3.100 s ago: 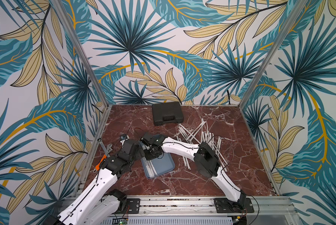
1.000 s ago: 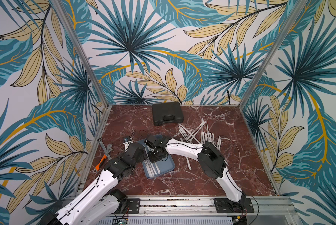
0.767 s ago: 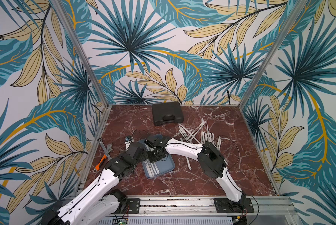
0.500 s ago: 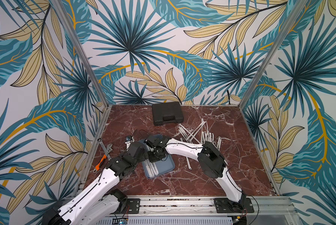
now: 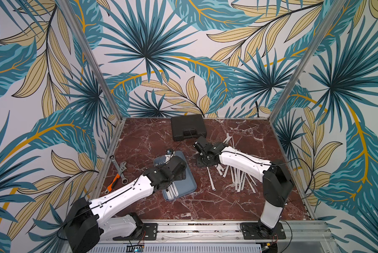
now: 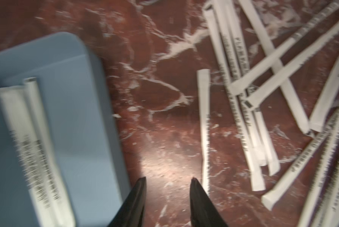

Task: Put the straws into the storage box
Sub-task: Place the straw in the storage box, then pick up the straw from the center of the board.

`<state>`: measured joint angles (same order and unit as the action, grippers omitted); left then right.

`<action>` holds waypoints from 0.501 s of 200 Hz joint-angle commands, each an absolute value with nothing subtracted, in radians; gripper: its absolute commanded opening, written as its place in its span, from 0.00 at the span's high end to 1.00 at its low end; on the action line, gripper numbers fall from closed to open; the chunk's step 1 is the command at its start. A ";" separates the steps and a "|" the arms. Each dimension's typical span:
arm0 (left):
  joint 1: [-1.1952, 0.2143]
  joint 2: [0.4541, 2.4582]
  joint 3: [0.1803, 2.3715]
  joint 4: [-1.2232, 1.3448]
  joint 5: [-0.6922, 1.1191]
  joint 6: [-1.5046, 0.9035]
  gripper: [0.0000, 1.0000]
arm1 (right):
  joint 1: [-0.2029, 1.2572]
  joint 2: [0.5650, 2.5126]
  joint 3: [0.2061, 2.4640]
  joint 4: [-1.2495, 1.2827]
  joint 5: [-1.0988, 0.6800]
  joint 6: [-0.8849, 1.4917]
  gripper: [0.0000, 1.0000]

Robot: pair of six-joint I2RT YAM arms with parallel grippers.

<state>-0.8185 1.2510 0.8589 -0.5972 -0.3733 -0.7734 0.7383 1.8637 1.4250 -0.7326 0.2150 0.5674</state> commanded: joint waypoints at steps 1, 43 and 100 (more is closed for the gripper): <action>-0.837 1.294 0.897 -0.563 -0.373 -0.779 0.11 | 0.734 1.924 1.374 -0.780 0.302 0.533 0.61; -0.841 1.335 0.898 -0.592 -0.375 -0.770 0.11 | 0.721 1.988 1.348 -0.732 0.261 0.538 0.69; -0.838 1.297 0.893 -0.646 -0.468 -0.761 0.10 | 0.719 1.991 1.333 -0.713 0.235 0.529 0.90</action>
